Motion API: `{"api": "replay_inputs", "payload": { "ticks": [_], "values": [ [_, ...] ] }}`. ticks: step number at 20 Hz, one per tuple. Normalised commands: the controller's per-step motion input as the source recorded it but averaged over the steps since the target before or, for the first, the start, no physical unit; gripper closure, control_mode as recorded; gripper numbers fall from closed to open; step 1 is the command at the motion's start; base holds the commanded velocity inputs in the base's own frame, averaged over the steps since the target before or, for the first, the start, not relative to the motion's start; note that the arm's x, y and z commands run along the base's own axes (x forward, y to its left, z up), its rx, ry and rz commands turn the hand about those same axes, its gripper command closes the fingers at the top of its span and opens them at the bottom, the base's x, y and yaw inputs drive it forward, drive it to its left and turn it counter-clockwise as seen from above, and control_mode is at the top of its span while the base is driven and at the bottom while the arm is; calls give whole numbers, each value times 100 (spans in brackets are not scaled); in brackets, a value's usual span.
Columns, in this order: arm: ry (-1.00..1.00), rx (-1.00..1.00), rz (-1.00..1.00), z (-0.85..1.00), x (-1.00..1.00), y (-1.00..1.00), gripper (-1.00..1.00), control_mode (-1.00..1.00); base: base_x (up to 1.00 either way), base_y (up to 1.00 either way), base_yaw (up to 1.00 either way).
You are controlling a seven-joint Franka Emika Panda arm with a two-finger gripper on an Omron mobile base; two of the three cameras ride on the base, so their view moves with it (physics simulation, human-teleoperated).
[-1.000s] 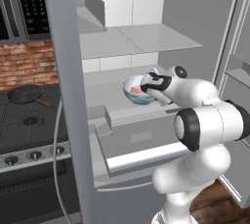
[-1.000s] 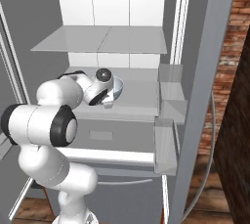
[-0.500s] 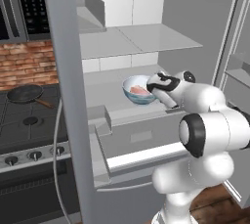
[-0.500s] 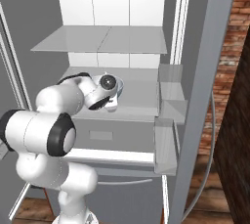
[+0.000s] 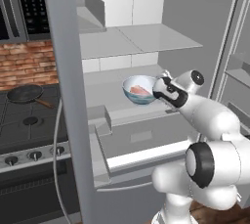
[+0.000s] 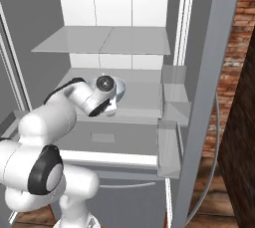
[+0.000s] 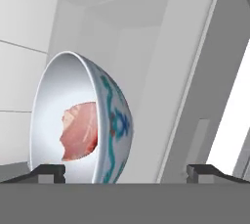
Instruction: Place one of the steaks on the plate and the other in the bowl. Then place the bowl in the fridge.
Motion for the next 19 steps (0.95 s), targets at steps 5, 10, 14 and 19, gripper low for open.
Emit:
{"api": "replay_inputs", "payload": {
  "ticks": [5, 10, 14, 19],
  "values": [
    [19, -4, 5, 43, -78, 0, -100, -100, 0, 0, 0],
    [40, -6, 41, 12, -63, -8, -100, -100, 0, 0, 0],
    [46, -24, 57, -4, -74, 0, -100, -100, 0, 0, 0],
    [27, -30, 53, -52, -86, 2, -100, -100, 0, 0, 0]
  ]
}}
